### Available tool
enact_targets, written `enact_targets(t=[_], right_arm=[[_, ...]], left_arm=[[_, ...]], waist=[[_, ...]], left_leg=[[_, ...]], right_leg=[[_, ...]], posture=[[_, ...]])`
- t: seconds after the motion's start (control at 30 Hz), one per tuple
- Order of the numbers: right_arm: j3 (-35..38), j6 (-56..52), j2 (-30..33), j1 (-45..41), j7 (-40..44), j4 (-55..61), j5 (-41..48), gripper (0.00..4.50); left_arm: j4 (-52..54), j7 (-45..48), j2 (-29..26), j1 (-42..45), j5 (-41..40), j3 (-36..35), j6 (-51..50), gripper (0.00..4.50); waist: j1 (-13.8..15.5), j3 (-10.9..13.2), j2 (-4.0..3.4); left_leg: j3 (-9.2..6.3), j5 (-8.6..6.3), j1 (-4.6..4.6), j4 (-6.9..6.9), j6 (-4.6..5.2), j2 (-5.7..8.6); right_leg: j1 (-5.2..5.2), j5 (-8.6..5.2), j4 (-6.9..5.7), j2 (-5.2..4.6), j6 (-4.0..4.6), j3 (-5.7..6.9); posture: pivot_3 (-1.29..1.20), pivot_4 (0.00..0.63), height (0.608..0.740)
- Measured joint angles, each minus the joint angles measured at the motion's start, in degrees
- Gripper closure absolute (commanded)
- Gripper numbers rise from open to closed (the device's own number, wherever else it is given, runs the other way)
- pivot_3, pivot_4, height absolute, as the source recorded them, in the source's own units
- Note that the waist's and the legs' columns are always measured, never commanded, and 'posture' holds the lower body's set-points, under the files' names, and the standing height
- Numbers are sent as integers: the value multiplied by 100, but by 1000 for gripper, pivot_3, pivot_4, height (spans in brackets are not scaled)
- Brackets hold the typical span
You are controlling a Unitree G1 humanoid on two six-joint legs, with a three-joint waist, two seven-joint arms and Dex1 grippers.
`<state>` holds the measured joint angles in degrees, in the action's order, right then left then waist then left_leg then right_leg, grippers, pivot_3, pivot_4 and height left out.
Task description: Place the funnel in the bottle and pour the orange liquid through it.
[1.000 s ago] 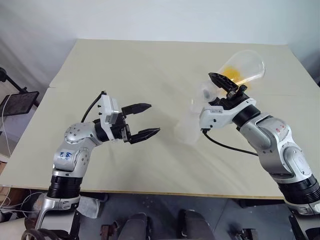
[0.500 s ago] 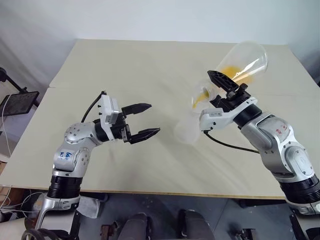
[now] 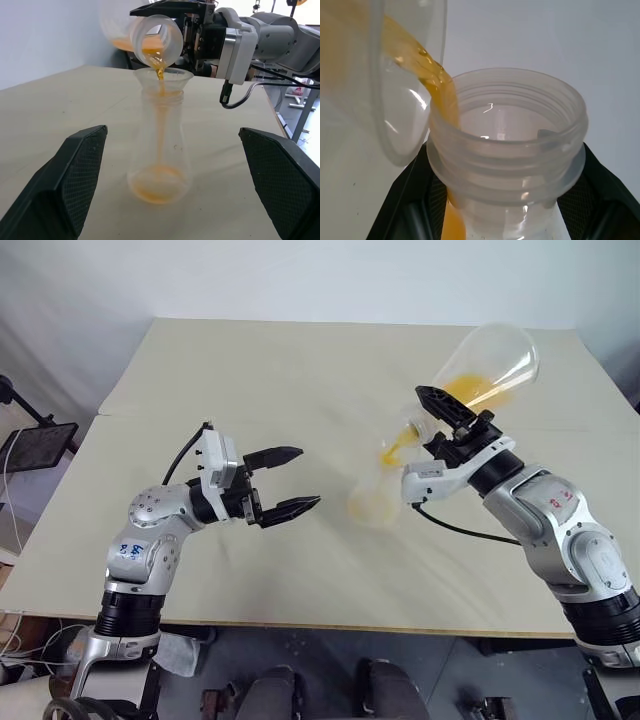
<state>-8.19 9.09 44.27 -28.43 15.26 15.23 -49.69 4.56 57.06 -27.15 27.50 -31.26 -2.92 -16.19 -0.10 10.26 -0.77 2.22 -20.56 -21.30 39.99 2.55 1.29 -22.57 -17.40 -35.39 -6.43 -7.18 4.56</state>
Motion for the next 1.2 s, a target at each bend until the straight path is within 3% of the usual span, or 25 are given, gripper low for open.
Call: enact_targets(t=[1.2], right_arm=[[226, 212, 141, 16, -219, -155, -205, 2036]], left_arm=[[-95, 193, -2, -107, 0, -49, 316, 0]], waist=[[-1, 0, 0]], left_leg=[[0, 1, 0, 0, -1, -2]], right_leg=[[1, 0, 0, 1, 0, -1]], posture=[[0, 150, 740]])
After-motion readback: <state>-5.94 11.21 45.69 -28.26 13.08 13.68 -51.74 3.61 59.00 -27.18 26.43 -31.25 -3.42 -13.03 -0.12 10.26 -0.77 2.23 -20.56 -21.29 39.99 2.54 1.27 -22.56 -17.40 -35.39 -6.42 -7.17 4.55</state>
